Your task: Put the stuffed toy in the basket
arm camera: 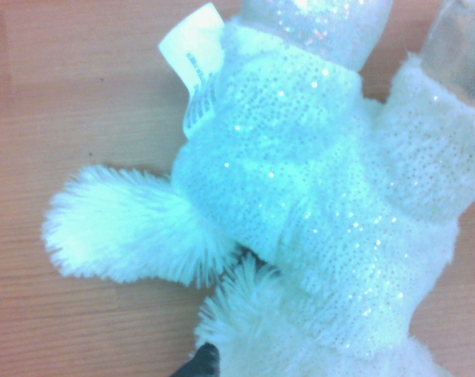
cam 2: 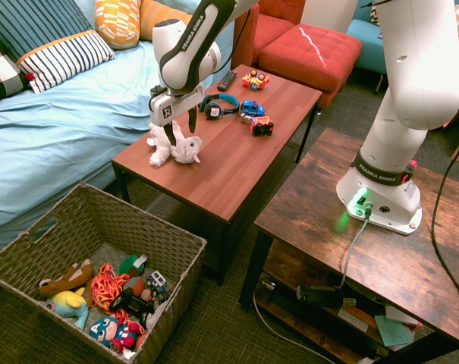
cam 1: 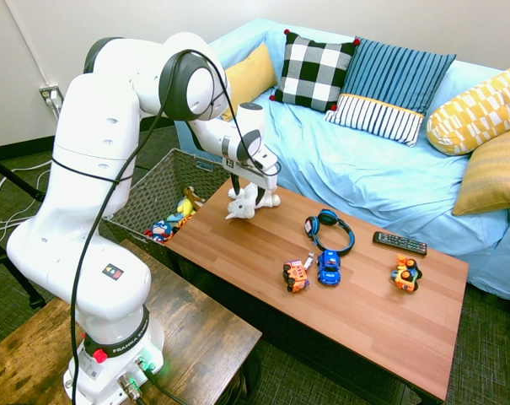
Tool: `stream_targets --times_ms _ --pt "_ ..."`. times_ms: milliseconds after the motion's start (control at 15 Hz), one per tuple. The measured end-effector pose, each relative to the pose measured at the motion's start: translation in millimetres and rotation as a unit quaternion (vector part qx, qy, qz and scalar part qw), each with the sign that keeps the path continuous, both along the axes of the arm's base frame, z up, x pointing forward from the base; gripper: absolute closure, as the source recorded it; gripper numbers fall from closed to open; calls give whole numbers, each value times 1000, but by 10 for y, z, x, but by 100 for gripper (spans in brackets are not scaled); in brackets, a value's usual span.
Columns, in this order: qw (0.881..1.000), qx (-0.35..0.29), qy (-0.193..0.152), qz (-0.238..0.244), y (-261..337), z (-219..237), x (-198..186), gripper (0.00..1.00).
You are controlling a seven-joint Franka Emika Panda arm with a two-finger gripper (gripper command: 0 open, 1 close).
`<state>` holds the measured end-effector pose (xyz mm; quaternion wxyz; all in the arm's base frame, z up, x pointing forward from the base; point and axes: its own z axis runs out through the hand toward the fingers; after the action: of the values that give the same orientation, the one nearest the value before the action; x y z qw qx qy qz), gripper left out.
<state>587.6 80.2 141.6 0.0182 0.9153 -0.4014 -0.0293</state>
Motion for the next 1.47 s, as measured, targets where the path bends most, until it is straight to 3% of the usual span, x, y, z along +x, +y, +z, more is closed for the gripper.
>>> stream_targets --times_ms 133,200,400,1467 --pt "1000 1 8 -1 -16 -165 36 0" --pt "1000 0 11 -1 -28 -251 54 100" --pt "1000 -3 17 0 -9 -428 99 100" --pt "1000 -1 16 9 49 -391 147 100"
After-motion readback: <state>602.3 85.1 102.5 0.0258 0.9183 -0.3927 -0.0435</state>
